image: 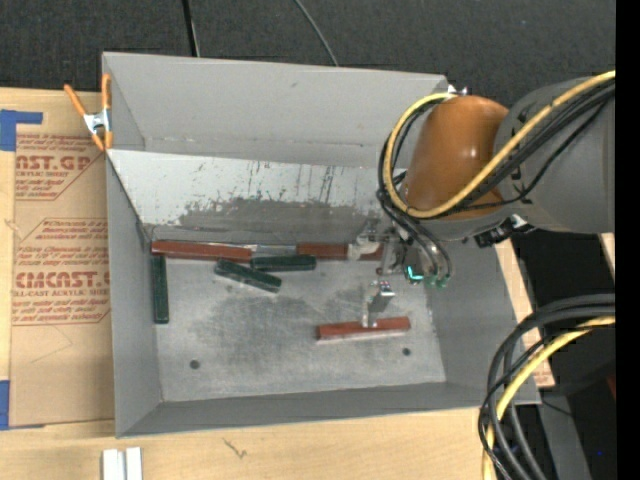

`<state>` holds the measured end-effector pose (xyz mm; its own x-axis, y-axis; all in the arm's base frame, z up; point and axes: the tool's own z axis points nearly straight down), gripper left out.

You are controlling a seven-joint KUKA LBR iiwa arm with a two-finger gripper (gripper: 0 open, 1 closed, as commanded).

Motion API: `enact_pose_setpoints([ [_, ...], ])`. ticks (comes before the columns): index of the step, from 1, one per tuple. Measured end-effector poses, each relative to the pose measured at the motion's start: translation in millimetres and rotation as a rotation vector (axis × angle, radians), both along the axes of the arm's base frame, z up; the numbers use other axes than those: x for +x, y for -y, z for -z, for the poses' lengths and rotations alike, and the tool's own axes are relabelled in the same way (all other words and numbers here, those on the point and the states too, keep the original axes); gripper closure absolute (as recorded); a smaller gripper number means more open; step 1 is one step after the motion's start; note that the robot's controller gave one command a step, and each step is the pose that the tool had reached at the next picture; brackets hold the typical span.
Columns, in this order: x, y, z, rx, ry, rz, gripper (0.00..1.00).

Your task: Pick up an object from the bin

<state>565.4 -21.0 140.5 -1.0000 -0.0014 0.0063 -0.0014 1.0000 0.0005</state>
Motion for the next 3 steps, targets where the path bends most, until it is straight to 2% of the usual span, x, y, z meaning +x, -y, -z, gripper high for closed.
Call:
enact_pose_setpoints([
  [1, 1.9, 0.1, -4.5, 0.000, 0.007, 0.000, 0.00],
  [2, -34.0, 5.5, 64.2, 0.001, 0.018, 0.101, 1.00],
  [3, -34.0, 5.5, 64.2, 0.001, 0.018, 0.101, 1.00],
])
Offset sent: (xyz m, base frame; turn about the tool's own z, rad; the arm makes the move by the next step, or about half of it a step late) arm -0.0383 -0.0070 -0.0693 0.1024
